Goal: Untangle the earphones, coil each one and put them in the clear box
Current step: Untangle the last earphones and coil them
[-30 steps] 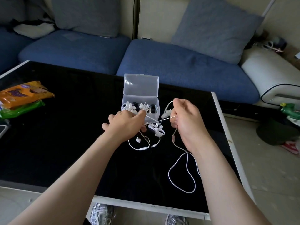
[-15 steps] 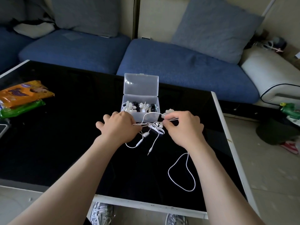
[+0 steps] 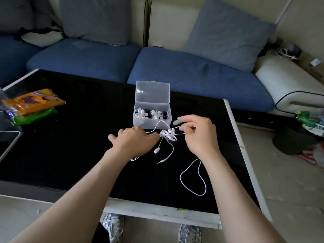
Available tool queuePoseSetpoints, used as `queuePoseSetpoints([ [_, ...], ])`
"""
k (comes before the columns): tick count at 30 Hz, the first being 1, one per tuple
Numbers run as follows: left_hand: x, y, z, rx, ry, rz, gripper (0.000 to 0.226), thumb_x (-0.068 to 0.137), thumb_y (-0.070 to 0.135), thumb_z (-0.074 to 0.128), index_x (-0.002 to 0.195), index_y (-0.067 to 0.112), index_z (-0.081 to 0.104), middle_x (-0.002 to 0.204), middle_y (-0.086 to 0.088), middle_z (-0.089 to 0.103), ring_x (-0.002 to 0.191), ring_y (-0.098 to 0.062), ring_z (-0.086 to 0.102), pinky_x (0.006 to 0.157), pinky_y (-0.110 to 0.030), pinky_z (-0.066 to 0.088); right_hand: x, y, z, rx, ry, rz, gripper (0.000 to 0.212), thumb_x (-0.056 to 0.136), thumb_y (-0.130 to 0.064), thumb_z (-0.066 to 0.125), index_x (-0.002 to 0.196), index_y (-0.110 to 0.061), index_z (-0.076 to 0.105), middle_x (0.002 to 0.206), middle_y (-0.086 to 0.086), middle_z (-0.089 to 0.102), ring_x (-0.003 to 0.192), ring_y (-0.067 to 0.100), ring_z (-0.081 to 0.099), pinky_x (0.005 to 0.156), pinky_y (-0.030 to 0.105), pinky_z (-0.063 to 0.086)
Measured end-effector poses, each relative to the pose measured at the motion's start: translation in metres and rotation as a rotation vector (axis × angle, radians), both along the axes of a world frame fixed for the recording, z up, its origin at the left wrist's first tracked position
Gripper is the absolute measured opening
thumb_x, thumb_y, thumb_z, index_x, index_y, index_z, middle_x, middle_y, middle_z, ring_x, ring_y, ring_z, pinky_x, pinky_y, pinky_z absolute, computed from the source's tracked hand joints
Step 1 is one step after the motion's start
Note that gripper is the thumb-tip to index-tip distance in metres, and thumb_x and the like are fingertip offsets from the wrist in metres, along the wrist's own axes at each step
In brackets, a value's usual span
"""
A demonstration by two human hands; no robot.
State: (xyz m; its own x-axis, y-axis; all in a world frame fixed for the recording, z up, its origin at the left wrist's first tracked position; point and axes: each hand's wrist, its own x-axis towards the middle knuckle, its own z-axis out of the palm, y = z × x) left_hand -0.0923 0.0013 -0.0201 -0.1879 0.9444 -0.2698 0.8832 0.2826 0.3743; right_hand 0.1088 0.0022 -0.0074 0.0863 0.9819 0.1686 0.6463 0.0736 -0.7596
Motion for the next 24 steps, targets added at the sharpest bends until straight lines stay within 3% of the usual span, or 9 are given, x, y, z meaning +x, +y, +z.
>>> queuePoseSetpoints([
  [4,0.006,-0.015,-0.002,0.008,-0.104,-0.08,0.054,0.09,0.063,0.049,0.066,0.017,0.063,0.082,-0.001,0.068,0.089,-0.023,0.06,0.099,-0.051,0.036,-0.007,-0.018,0.004,0.016,0.288,0.044,0.037,0.104,0.0,0.053,0.108,-0.028,0.077,0.099,-0.007,0.077,0.072,-0.005,0.066,0.064,0.012,0.045],
  [7,0.007,-0.024,-0.004,0.043,-0.188,-0.145,0.05,0.089,0.062,0.061,0.065,0.017,0.063,0.078,-0.004,0.068,0.078,-0.025,0.066,0.079,-0.039,0.056,-0.01,-0.035,0.011,0.001,0.427,0.086,0.045,0.105,0.005,0.046,0.103,-0.027,0.078,0.103,0.002,0.073,0.061,0.0,0.053,0.062,0.018,0.045],
  [9,0.006,-0.029,-0.004,0.069,-0.204,-0.161,0.048,0.088,0.057,0.069,0.069,0.014,0.062,0.077,-0.005,0.067,0.072,-0.024,0.066,0.066,-0.035,0.056,-0.01,-0.043,0.016,0.021,0.473,0.08,0.049,0.104,0.008,0.043,0.098,-0.023,0.08,0.104,0.008,0.07,0.062,0.006,0.053,0.062,0.018,0.046],
  [12,0.004,-0.035,-0.002,0.11,-0.198,-0.158,0.038,0.085,0.051,0.074,0.079,0.014,0.066,0.082,-0.004,0.069,0.077,-0.023,0.066,0.066,-0.034,0.055,-0.006,-0.051,0.021,0.077,0.458,0.032,0.055,0.099,0.01,0.04,0.089,-0.024,0.082,0.092,0.009,0.072,0.061,0.01,0.05,0.057,0.023,0.042],
  [15,0.001,-0.039,0.0,0.125,-0.181,-0.172,0.021,0.083,0.042,0.074,0.08,0.025,0.062,0.089,0.001,0.065,0.083,-0.022,0.065,0.078,-0.038,0.058,0.0,-0.061,0.026,0.097,0.351,-0.028,0.053,0.097,0.01,0.041,0.087,-0.021,0.083,0.083,-0.002,0.074,0.055,0.002,0.055,0.055,0.013,0.039],
  [19,-0.001,-0.044,0.002,0.102,-0.194,-0.167,0.015,0.084,0.038,0.075,0.083,0.029,0.062,0.092,0.011,0.061,0.093,-0.021,0.063,0.096,-0.051,0.055,0.008,-0.068,0.021,0.043,0.122,-0.057,0.041,0.098,-0.002,0.051,0.089,-0.027,0.083,0.057,-0.008,0.065,0.045,0.007,0.048,0.051,0.025,0.04],
  [21,0.001,-0.046,0.003,0.092,-0.207,-0.158,0.007,0.086,0.03,0.072,0.088,0.032,0.066,0.092,0.016,0.059,0.098,-0.019,0.061,0.101,-0.05,0.05,0.012,-0.067,0.013,-0.016,-0.07,-0.063,0.037,0.097,-0.01,0.055,0.092,-0.035,0.082,0.069,-0.01,0.071,0.07,0.019,0.06,0.072,0.034,0.05],
  [22,0.003,-0.046,0.003,0.087,-0.196,-0.157,0.011,0.088,0.025,0.068,0.09,0.036,0.068,0.093,0.016,0.059,0.101,-0.019,0.059,0.1,-0.046,0.045,0.012,-0.066,0.011,-0.059,-0.192,-0.064,0.036,0.099,-0.014,0.055,0.097,-0.038,0.081,0.083,-0.011,0.074,0.089,0.025,0.061,0.085,0.039,0.047],
  [24,0.009,-0.048,0.003,0.077,-0.147,-0.176,0.028,0.09,0.017,0.058,0.091,0.041,0.073,0.1,0.013,0.062,0.108,-0.022,0.051,0.094,-0.044,0.033,0.013,-0.067,0.008,-0.145,-0.374,-0.056,0.033,0.103,-0.017,0.055,0.117,-0.038,0.076,0.108,-0.009,0.074,0.113,0.029,0.054,0.095,0.042,0.039],
])
